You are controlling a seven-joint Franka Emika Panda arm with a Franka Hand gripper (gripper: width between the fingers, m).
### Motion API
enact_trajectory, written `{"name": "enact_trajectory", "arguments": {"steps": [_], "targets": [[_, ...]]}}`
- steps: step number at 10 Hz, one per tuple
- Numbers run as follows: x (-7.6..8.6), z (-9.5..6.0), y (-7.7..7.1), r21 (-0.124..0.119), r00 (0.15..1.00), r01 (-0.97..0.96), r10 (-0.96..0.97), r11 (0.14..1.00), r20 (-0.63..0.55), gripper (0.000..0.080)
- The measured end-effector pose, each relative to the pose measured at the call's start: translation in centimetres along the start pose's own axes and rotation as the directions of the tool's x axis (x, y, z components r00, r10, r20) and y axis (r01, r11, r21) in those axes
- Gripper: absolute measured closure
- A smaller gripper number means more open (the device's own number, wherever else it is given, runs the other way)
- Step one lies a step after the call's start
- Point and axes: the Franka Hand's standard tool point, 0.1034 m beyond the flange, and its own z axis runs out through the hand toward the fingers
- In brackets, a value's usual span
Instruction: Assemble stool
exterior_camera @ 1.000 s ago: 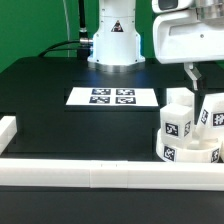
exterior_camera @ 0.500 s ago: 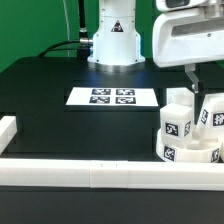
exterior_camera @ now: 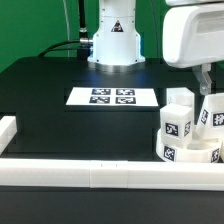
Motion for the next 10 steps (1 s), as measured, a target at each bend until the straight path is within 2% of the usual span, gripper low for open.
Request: {"name": "enact_trajectory", "arguments": {"steps": [3,5,6,7,10], "targets": [[-0.06,0.03,0.15,-0.001,0.983,0.185,-0.185,0.983,0.001,0.015],[-0.12,0.15,0.17,-0.016,0.938,0.348,-0.348,0.937,0.014,0.015],[-0.23,0.3,0.27,-0.024,0.888,0.459,-0.459,0.888,0.019,0.015],[-0.59,0.54,0.34,-0.022,0.822,0.569,-0.569,0.822,0.03,0.015],[-0.94,0.72,0.52,-0.016,0.671,0.741,-0.74,0.671,0.046,0.015]]}}
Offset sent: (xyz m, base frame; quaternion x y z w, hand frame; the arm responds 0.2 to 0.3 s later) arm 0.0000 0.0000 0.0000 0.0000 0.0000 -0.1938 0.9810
